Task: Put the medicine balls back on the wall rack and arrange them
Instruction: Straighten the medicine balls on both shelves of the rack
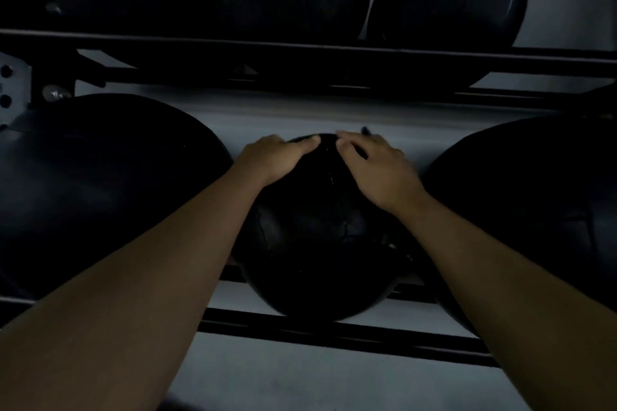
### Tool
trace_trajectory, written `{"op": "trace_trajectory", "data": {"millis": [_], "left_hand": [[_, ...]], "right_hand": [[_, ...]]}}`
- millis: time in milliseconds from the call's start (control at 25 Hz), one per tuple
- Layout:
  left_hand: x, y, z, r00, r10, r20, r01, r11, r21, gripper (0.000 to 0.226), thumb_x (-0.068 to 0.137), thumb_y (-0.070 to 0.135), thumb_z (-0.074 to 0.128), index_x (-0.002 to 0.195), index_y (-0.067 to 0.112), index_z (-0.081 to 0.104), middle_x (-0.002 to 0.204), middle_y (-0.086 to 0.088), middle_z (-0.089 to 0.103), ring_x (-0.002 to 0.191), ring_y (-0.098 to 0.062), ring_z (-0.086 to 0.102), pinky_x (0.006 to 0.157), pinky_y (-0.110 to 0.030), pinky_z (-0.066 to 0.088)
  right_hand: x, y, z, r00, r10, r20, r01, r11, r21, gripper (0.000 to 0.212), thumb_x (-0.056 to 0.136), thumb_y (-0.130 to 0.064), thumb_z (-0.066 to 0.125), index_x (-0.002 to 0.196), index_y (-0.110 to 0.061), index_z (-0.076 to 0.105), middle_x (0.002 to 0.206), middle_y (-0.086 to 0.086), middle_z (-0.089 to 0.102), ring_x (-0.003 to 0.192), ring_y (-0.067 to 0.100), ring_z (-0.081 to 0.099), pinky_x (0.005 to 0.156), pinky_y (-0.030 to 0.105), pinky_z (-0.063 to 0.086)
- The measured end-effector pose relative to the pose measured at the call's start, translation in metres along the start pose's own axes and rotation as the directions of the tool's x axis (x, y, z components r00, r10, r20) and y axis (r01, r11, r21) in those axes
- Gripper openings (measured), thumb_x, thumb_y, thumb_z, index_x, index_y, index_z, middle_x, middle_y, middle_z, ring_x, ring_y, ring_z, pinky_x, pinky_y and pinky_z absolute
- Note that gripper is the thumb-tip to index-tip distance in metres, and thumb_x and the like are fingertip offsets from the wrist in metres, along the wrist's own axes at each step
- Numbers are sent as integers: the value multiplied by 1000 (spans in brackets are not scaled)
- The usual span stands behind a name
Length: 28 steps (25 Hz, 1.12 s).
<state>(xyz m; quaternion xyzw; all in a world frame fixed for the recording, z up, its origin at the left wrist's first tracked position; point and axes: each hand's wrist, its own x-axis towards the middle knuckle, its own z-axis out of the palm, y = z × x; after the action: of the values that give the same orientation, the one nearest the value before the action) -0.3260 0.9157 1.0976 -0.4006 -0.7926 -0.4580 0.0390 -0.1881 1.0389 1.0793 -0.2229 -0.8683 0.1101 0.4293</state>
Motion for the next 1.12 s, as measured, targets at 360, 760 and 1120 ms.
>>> {"op": "trace_trajectory", "data": {"millis": [360, 760, 1120], "left_hand": [[-9, -28, 29, 931, 206, -301, -273, 941, -200, 66, 88, 79, 47, 134, 37, 72, 140, 10, 71, 133, -17, 64, 114, -42, 50], [0, -18, 7, 958, 265, -111, -278, 953, -122, 61, 91, 73, 62, 143, 42, 63, 155, 7, 58, 144, -21, 54, 119, -45, 46], [10, -24, 21, 983, 147, -113, -160, 980, -116, 78, 85, 85, 38, 148, 44, 57, 154, 2, 59, 144, -33, 52, 119, -54, 42]], "right_hand": [[1, 1, 9, 983, 22, -180, -13, 999, 48, 45, 106, -54, 34, 129, -30, 65, 123, 6, 63, 124, 37, 58, 103, 51, 50], [-38, -2, 19, 988, 52, -147, -50, 999, 18, 74, 93, -79, 27, 160, -46, 33, 170, 2, 33, 155, 37, 29, 123, 63, 29], [-13, 2, 3, 995, 84, -51, -75, 984, 159, 66, 88, -81, 40, 145, -50, 55, 152, -7, 53, 147, 25, 44, 122, 50, 37]]}}
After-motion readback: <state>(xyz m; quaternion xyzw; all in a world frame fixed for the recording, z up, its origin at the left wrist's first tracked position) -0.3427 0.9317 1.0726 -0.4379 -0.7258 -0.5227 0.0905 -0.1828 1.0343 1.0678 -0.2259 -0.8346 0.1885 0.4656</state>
